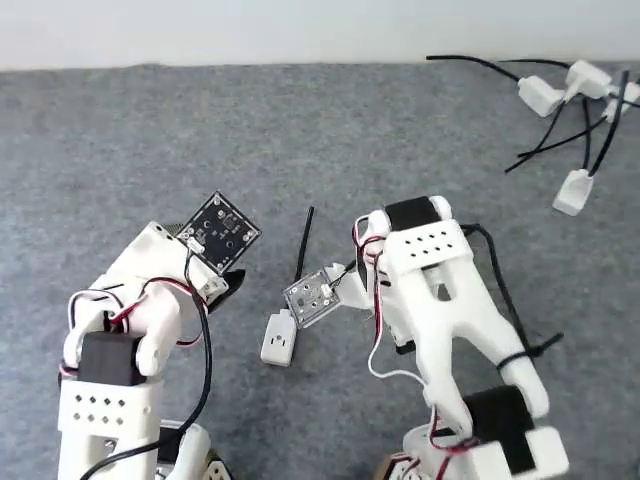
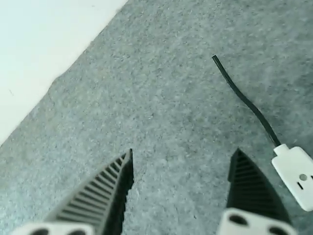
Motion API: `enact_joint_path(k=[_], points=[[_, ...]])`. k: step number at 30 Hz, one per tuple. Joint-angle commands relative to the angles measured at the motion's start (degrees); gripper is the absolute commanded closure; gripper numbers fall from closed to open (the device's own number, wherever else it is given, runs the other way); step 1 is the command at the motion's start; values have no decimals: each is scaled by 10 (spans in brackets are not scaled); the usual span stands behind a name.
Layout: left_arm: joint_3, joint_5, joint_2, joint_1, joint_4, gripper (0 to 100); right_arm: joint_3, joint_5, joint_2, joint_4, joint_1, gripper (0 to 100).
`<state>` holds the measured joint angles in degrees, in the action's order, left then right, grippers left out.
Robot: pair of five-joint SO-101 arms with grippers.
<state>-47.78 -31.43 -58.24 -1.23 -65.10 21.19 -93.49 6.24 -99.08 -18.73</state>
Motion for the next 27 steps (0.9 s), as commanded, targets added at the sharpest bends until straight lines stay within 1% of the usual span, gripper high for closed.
enact_joint_path(k=[1,5,13,19,21,27], points=[[15,-6,-8,4,0,694,-34,-9,-36,10,11,690],[14,-6,-8,4,0,694,-76,-9,-107,36,36,690],[10,-6,-8,4,-4,694,-239,-8,-282,29,76,690],[11,-6,-8,3,-11,694,-354,-7,-400,-29,77,690],[11,-6,-8,2,-11,694,-379,-7,-426,-33,77,691],[11,-6,-8,1,-11,694,-393,-7,-469,-32,73,691]])
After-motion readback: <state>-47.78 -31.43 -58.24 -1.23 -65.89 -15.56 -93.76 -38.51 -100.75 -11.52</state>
